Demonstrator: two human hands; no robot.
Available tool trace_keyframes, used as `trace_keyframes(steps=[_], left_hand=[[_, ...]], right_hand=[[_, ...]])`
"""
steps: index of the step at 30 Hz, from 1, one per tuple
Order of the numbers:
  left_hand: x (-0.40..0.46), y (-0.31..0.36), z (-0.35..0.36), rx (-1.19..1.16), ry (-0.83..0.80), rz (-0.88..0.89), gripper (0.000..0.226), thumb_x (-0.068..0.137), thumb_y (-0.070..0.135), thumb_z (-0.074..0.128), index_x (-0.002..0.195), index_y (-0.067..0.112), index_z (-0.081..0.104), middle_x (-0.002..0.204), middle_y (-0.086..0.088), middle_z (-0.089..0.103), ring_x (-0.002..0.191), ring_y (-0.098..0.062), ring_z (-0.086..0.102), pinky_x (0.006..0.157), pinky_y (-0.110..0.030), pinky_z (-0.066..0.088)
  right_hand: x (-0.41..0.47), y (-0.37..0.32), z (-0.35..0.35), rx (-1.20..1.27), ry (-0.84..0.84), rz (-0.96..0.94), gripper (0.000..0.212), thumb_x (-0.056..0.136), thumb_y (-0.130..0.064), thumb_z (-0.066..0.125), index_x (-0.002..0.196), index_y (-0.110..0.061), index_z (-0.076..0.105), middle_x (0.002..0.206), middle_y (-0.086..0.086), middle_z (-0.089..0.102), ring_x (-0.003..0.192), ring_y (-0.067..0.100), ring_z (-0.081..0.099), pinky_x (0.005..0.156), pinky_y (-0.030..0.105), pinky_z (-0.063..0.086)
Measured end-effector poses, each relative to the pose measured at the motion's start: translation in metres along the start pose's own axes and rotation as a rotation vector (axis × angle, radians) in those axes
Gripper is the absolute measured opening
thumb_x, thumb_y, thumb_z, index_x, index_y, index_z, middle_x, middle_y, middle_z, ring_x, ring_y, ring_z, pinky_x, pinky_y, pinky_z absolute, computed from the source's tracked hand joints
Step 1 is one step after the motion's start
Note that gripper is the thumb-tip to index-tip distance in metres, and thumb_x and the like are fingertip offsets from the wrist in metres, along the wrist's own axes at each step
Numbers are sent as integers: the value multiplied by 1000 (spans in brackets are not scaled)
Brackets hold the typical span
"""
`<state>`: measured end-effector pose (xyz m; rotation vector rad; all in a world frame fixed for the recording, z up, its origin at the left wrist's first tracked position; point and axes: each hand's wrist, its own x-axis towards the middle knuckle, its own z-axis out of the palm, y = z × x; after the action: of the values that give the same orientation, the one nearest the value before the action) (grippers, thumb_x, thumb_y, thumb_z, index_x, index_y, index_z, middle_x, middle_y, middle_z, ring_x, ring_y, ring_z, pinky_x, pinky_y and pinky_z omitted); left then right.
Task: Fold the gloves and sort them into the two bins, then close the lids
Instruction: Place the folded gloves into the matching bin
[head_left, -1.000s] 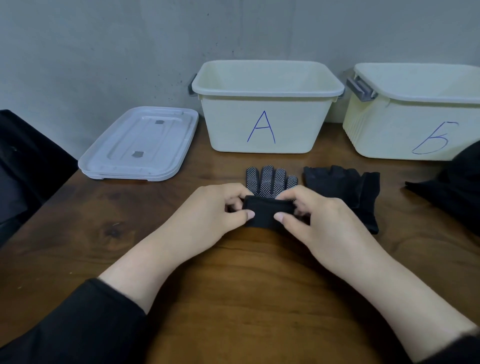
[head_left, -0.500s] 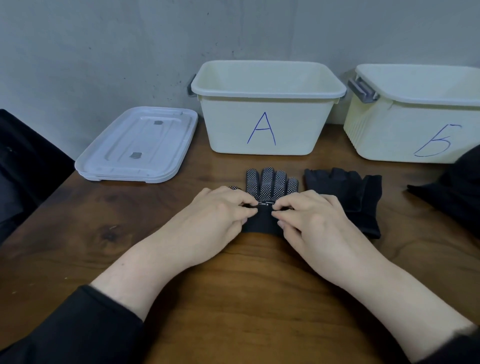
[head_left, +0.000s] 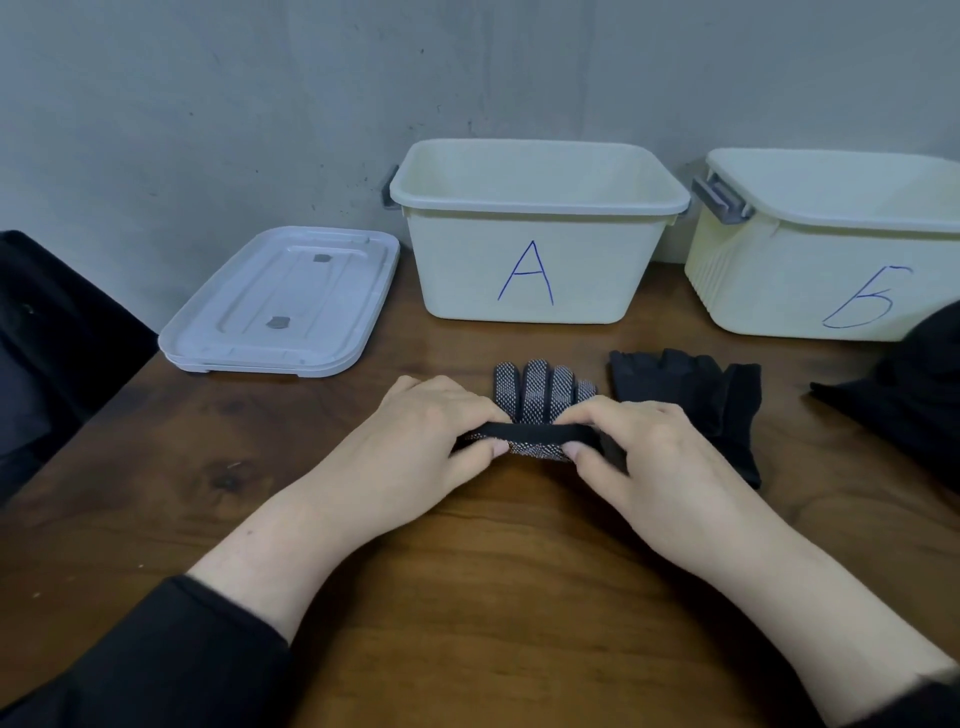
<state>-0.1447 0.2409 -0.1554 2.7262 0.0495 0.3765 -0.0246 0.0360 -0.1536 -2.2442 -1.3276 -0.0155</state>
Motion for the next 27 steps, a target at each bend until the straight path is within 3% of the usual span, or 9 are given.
trace_keyframes(steps=[2,4,8,12,15,19,21,24,27], left_hand=[[-4,3,-7,-77,-10,-82,13,97,40,58,106,38,68,88,12,65,96,-3,49,91,-19,34],[-7,7,-12,-180,-30,-143,13,96,40,60,106,40,67,88,12,69,92,-3,54,86,-17,40],[-2,8,-10,-456,17,-238,18,96,32,64,113,37,67,97,21,74,97,5,65,89,-17,47],[3,-2,-1,-384,242,-358,26,93,35,67,119,37,65,92,18,67,94,5,60,85,-17,43],[3,-7,0,-202,335,-266,26,94,29,66,120,29,67,107,19,61,101,-2,56,90,-16,43],[3,-10,2,-34,199,-61,32,96,40,53,121,27,69,117,17,59,108,-6,51,96,-29,40],[3,-9,5,25,70,-26,42,96,48,47,127,29,67,125,19,57,116,-5,47,101,-30,33],[3,-9,9,25,-18,-42,39,101,42,52,137,30,61,136,19,52,127,-1,38,110,-30,24],[3,-10,9,27,-4,-31,37,101,40,54,136,30,61,136,19,52,127,-2,39,109,-32,26]], right_hand=[[-3,-4,-5,154,-60,68,11,98,-35,62,107,-42,64,76,-18,64,72,3,59,64,13,43],[-3,-6,-9,286,-88,135,12,98,-36,63,105,-45,65,89,-23,70,76,2,63,63,18,50],[11,-4,-11,369,-52,193,13,97,-31,65,105,-40,69,90,-29,70,83,-6,65,71,14,52],[41,-2,-14,410,-107,279,7,97,-27,66,100,-33,70,88,-22,75,82,-5,69,74,14,51],[66,4,-18,298,-151,324,7,97,-29,65,99,-31,72,87,-14,73,83,2,68,68,17,48],[86,8,-11,20,-249,326,14,96,-30,64,103,-22,75,95,-9,71,91,10,65,82,31,55],[92,8,-9,-67,-289,307,15,95,-31,65,105,-23,74,101,-9,70,97,12,65,86,30,53],[101,8,-14,-64,-359,257,16,93,-24,65,106,-22,75,103,-10,71,101,12,66,93,31,52],[111,4,-25,-6,-454,233,21,91,-31,70,109,-22,76,98,-18,69,101,8,65,94,27,50]])
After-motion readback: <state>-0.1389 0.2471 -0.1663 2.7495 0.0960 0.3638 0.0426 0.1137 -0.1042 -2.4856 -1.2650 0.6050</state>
